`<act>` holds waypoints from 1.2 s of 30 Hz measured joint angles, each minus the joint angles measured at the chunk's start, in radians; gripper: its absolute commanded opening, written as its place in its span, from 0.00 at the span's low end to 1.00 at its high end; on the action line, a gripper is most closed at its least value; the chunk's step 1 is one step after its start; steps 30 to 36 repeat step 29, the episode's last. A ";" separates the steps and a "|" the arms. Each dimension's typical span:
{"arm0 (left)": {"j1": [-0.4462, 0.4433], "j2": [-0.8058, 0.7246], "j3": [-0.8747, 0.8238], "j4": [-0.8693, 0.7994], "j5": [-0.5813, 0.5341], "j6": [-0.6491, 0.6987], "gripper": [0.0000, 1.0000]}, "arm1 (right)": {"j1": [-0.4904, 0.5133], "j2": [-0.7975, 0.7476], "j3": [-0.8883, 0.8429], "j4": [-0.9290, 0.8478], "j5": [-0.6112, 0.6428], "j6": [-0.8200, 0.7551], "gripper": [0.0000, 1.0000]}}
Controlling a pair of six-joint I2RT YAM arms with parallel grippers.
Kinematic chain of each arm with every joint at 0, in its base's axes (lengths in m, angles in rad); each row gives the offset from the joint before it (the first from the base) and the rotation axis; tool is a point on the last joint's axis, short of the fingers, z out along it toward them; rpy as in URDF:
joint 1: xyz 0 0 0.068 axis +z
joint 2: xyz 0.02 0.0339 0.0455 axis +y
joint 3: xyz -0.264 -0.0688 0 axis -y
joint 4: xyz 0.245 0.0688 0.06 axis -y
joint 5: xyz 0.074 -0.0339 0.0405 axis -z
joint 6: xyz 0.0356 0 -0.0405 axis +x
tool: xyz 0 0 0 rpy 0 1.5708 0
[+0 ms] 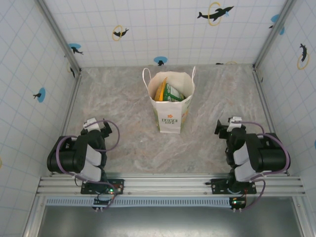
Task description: Place the snacks into the paper bag
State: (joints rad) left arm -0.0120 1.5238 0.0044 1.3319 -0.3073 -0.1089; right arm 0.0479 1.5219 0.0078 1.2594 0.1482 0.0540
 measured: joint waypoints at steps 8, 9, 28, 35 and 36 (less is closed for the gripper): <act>0.000 0.000 0.000 0.000 0.000 0.000 0.98 | -0.004 0.000 0.000 -0.010 -0.014 0.014 0.99; 0.000 0.000 0.000 0.000 0.000 0.000 0.98 | -0.004 0.000 0.000 -0.012 -0.014 0.014 0.99; 0.000 0.000 0.000 0.000 0.000 0.000 0.98 | -0.004 0.000 0.000 -0.023 -0.015 0.017 0.99; 0.000 0.000 0.000 0.000 0.000 0.000 0.98 | -0.004 0.000 0.000 -0.024 -0.015 0.017 0.99; 0.000 0.000 0.000 0.000 0.000 0.000 0.98 | -0.004 0.000 0.000 -0.024 -0.015 0.017 0.99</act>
